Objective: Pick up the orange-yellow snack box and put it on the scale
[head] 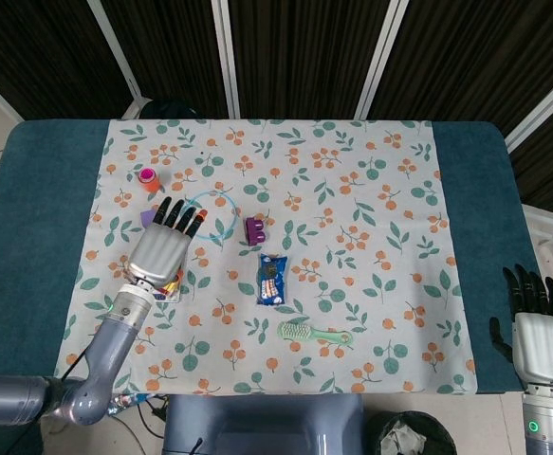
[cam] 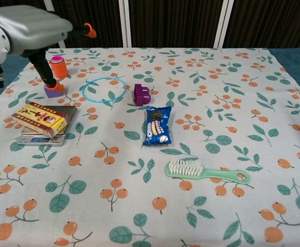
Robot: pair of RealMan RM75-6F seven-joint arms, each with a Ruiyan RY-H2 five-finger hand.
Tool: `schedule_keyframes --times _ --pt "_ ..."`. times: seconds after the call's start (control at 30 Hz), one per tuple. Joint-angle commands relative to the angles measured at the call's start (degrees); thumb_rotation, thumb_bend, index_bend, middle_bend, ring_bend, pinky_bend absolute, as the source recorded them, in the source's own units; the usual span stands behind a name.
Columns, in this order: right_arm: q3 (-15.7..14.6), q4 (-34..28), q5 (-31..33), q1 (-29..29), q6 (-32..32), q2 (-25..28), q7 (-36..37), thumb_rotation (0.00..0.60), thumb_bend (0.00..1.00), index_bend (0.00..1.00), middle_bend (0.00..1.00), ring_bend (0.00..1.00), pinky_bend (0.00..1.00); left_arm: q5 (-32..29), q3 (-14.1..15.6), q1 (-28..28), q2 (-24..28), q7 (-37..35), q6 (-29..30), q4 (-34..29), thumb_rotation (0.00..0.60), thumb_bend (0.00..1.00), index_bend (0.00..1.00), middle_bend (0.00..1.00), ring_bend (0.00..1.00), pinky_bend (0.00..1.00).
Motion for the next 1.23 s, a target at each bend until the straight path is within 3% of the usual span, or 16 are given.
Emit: schedule_keyframes --times 0.03,0.2,0.37,0.47,0.73,1.23 --pt "0.0 0.0 -0.1 0.0 0.1 0.0 -0.1 0.6 0.51 0.03 0.07 0.06 0.03 21.3 4.6 11.1 7.1 -20.3 5.5 1.1 0.6 0.03 0.05 0.09 0.0 0.01" --pt "0.0 -0.1 -0.3 0.0 0.2 -0.1 -0.3 0.6 0.51 0.03 0.07 0.06 0.03 32.5 7.9 18.7 7.9 -33.9 13.8 9.7 0.6 0.03 0.05 0.09 0.0 0.01" --pt "-0.3 0.1 -1.1 0.1 0.2 0.1 -0.1 0.6 0.51 0.03 0.07 0.06 0.03 36.6 9.5 25.0 7.2 -46.4 19.1 18.2 0.6 0.03 0.06 0.09 0.0 0.01" --pt "-0.7 0.5 -2.1 0.2 0.2 0.5 0.7 0.6 0.51 0.03 0.07 0.06 0.03 35.7 10.2 28.5 7.1 -51.3 19.8 21.8 0.6 0.03 0.06 0.09 0.0 0.01" --pt "-1.3 1.3 -4.4 0.3 0.7 1.2 1.8 0.6 0.51 0.03 0.07 0.06 0.03 29.5 10.9 33.9 9.1 -47.0 15.3 22.2 0.6 0.03 0.08 0.11 0.0 0.01" --pt "-1.8 1.0 -5.2 0.2 0.3 2.8 3.1 0.6 0.51 0.03 0.07 0.06 0.03 27.5 5.6 38.5 9.7 -48.2 15.3 20.9 0.6 0.03 0.08 0.12 0.0 0.01"
